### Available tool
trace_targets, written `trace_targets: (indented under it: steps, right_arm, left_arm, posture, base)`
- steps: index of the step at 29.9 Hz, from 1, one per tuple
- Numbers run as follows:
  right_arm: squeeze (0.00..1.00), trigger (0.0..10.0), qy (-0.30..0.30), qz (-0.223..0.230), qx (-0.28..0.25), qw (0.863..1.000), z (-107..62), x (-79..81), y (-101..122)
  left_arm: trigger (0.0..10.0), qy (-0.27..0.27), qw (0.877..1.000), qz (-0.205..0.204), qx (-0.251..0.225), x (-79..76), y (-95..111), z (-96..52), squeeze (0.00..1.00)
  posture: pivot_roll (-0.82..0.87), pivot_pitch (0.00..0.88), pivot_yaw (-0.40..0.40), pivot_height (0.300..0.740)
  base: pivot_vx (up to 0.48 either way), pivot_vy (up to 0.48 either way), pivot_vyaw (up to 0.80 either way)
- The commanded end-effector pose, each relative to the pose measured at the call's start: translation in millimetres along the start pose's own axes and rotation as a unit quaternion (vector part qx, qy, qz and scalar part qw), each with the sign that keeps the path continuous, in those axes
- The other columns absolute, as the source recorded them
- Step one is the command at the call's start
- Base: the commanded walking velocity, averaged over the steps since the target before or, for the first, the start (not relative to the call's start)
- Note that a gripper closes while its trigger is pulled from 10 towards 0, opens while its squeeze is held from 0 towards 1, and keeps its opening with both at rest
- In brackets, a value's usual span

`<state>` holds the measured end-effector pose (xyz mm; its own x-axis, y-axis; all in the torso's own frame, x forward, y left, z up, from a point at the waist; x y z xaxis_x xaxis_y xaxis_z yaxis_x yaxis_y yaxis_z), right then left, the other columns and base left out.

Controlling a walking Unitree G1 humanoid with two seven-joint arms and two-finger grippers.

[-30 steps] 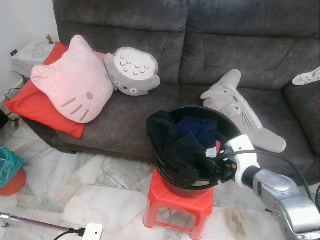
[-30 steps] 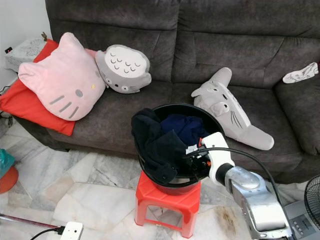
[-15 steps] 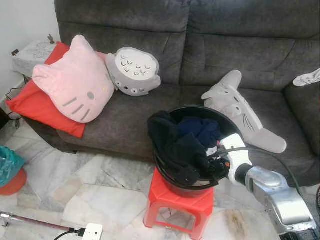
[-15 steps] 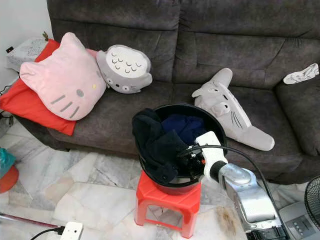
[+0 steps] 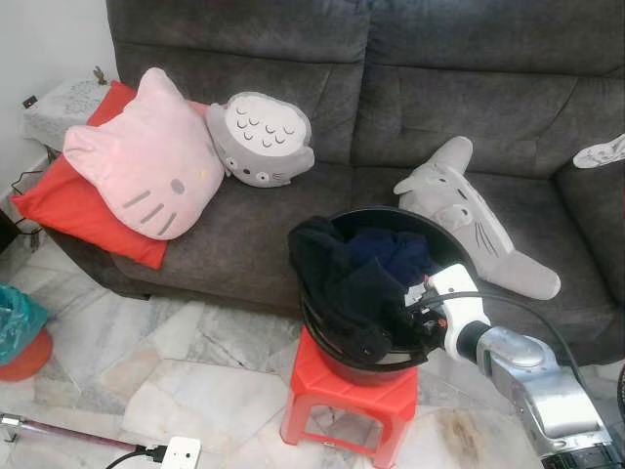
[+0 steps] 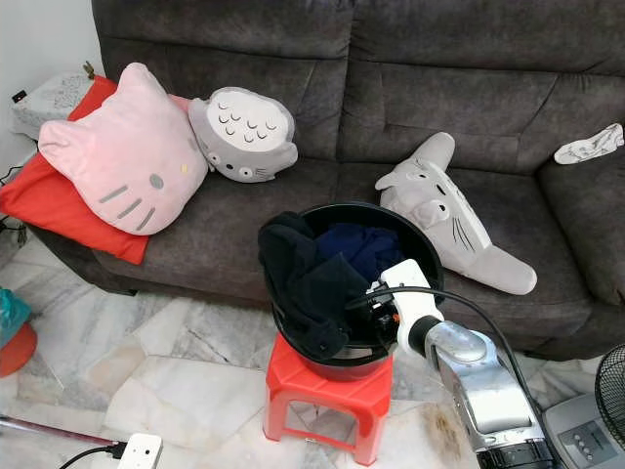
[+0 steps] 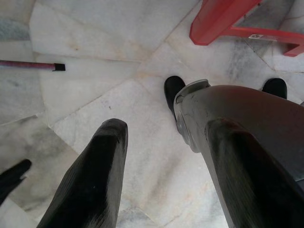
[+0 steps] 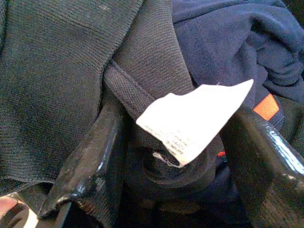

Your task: Hang hanger

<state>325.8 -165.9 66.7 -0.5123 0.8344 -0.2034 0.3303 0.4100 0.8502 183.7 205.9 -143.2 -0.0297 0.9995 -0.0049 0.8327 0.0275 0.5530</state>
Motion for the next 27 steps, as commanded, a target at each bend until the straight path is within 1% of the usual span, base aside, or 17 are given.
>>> trace_targets:
  steps: [1,11,19,24,26,27]
  right_arm:
    - [0.0,0.0,-0.001,-0.009,-0.004,1.0,1.7,0.0,4]
    - [0.0,0.0,-0.003,-0.021,-0.023,1.0,3.1,-0.4,15]
    - [0.0,0.0,-0.002,-0.026,-0.026,0.999,3.2,-0.4,17]
    - [0.0,0.0,-0.002,-0.035,-0.041,0.999,2.7,-1.6,25]
    - [0.0,0.0,-0.004,-0.047,-0.052,0.998,3.0,-3.4,32]
    - [0.0,0.0,-0.009,-0.058,-0.064,0.996,2.6,-6.9,41]
  left_arm:
    - [10.0,0.003,1.0,0.008,0.015,2.7,-9,-1.7,0.0]
    - [10.0,0.003,1.0,0.008,0.013,2.2,-9,-1.7,0.0]
    - [10.0,0.002,1.0,0.008,0.014,1.9,-9,-1.7,0.0]
    - [10.0,0.003,1.0,0.009,0.014,2.4,-9,-1.8,0.0]
    - [10.0,0.003,1.0,0.009,0.014,2.6,-9,-1.8,0.0]
    - [10.0,0.003,1.0,0.009,0.014,2.4,-9,-1.7,0.0]
  posture:
    - [-0.1,0.09,0.02,0.74]
    - [-0.1,0.089,0.018,0.74]
    - [-0.1,0.09,0.017,0.74]
    - [-0.1,0.091,0.018,0.74]
    - [-0.1,0.091,0.018,0.74]
    - [-0.1,0.09,0.018,0.74]
  base:
    - [0.0,0.0,0.0]
    - [0.0,0.0,0.0]
    - [0.0,0.0,0.0]
    - [0.0,0.0,0.0]
    - [0.0,0.0,0.0]
    - [0.0,0.0,0.0]
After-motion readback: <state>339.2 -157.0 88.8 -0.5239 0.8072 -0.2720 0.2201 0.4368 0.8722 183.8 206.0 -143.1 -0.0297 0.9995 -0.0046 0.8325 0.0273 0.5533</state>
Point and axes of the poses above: a point about 5 cm out from each wrist's last joint towards the gripper, its own z axis pointing out of the wrist towards the gripper, its own y axis along the axis of the wrist's last joint, x = y × z, the point moved 6 cm from there along z, pointing out of the wrist towards the gripper, and after that the axes turned 8 degrees about -z, right-handed, at the moved point
